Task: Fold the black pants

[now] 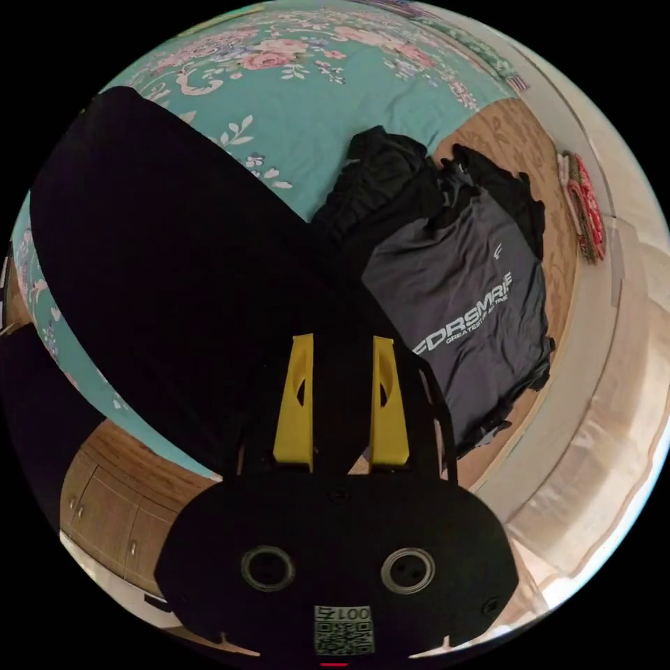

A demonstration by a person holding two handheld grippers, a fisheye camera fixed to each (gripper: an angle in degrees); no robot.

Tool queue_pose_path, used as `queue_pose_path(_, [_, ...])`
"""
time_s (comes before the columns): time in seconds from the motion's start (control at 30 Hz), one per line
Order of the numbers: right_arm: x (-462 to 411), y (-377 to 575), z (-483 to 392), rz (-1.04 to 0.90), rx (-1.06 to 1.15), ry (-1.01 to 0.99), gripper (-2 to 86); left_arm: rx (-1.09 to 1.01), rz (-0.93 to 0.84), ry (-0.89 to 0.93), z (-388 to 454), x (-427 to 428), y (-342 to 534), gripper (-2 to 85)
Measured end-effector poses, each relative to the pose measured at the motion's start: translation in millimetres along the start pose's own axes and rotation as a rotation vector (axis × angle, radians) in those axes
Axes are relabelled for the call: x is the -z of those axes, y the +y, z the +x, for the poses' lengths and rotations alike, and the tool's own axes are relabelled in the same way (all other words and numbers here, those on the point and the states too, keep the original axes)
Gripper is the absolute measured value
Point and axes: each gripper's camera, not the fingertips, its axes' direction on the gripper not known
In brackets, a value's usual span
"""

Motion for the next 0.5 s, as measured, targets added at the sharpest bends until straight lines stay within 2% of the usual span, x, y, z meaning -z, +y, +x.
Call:
queue_pose_path(0.07, [5.3,-25.2,4.4,-0.062,0.038,-0.08,7.6,-0.036,-0.03,0.106,-19.1,-14.8,6.8,3.9])
queue_pose_path(0.13, [14.3,-43.3,6.9,-0.122,0.071,-0.176,4.0,-0.089,-0.052,0.112,-23.5,-23.9,11.8,1.2])
queue_pose_path(0.23, [46.0,-59.5,-3.7,-0.19,0.152,-0.059,1.4,-0.159,-0.064,0.024,-28.1,-23.1,28.1,-0.5])
queue_pose_path(0.33, [96.9,-61.0,-5.4,-0.129,0.132,0.025,0.8,-0.102,0.024,-0.059,-49.7,-7.8,58.3,-0.9])
queue_pose_path(0.43, [115.5,-66.2,3.3,-0.075,0.036,-0.02,0.6,-0.002,0.107,-0.041,-80.4,-7.6,84.1,-0.9])
queue_pose_path(0.5, [107.1,-79.9,-2.7,-0.091,0.053,0.006,0.6,0.015,0.086,-0.065,-88.7,-25.2,90.0,-0.9])
